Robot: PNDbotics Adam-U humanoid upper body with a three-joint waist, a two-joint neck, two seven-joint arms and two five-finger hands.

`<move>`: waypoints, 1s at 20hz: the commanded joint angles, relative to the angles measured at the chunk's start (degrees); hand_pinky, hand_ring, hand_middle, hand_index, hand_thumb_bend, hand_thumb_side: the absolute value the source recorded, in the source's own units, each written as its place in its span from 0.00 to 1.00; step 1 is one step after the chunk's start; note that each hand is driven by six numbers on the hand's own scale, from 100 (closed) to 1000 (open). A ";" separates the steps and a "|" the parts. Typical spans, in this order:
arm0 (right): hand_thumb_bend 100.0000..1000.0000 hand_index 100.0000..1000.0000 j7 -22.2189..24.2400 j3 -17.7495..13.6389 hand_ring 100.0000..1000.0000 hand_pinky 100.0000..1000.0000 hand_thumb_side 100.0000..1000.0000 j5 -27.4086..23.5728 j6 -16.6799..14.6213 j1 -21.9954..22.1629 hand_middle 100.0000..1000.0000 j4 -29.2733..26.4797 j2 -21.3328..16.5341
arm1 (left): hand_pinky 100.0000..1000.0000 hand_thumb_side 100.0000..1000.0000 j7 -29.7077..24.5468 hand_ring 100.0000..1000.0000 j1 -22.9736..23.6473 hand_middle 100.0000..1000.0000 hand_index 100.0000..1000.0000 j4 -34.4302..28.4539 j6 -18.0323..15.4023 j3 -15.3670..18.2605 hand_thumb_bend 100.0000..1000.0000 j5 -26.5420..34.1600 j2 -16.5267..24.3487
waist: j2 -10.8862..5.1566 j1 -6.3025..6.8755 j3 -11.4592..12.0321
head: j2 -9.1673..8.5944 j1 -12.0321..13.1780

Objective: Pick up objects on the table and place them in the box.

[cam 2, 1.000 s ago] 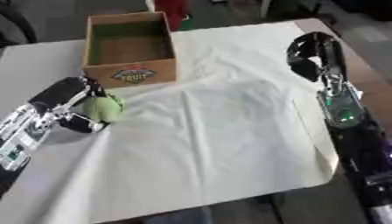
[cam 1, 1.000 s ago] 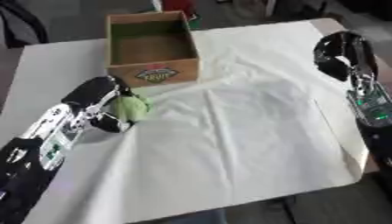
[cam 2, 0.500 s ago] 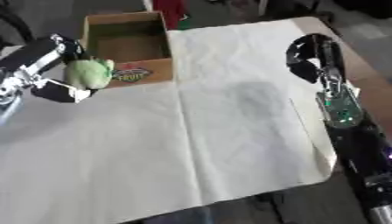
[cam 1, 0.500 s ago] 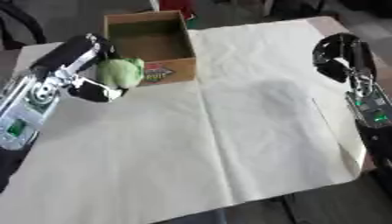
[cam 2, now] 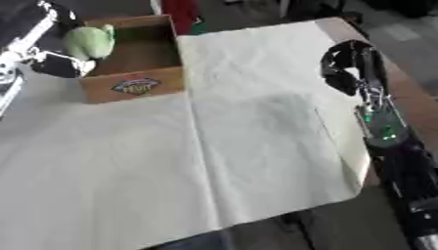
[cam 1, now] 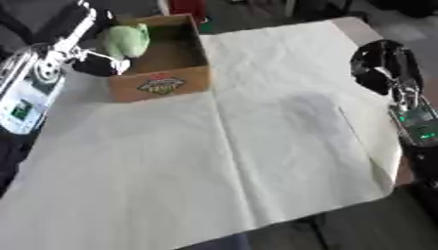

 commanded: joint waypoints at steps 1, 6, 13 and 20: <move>0.00 0.56 1.04 0.76 0.45 0.58 0.00 0.20 -0.37 -2.12 0.39 -1.12 0.19 | 0.61 0.00 4.69 0.50 -2.69 0.47 0.54 5.75 -0.09 3.55 0.25 -4.34 -1.90 | -0.59 0.02 -1.30 | -1.31 2.17; 0.00 0.56 2.91 2.32 0.45 0.58 0.00 1.13 -0.90 -4.38 0.39 -1.26 2.52 | 0.62 0.00 11.72 0.52 -3.99 0.50 0.56 12.78 1.58 7.98 0.25 -8.62 -3.02 | 0.14 0.41 -5.68 | -3.27 6.64; 0.00 0.56 3.41 2.57 0.45 0.58 0.00 1.58 -0.98 -5.14 0.39 -0.85 3.06 | 0.70 0.00 18.95 0.68 -4.35 0.67 0.70 17.05 5.85 11.66 0.35 -10.72 -1.19 | 0.77 0.62 -9.11 | -4.55 10.20; 0.00 0.56 3.06 2.29 0.45 0.58 0.00 1.38 -1.03 -4.46 0.39 -0.85 2.78 | 0.80 0.39 18.24 0.82 -3.91 0.83 0.84 19.62 7.59 12.40 0.57 -12.40 0.60 | 0.57 0.75 -8.87 | -4.18 10.72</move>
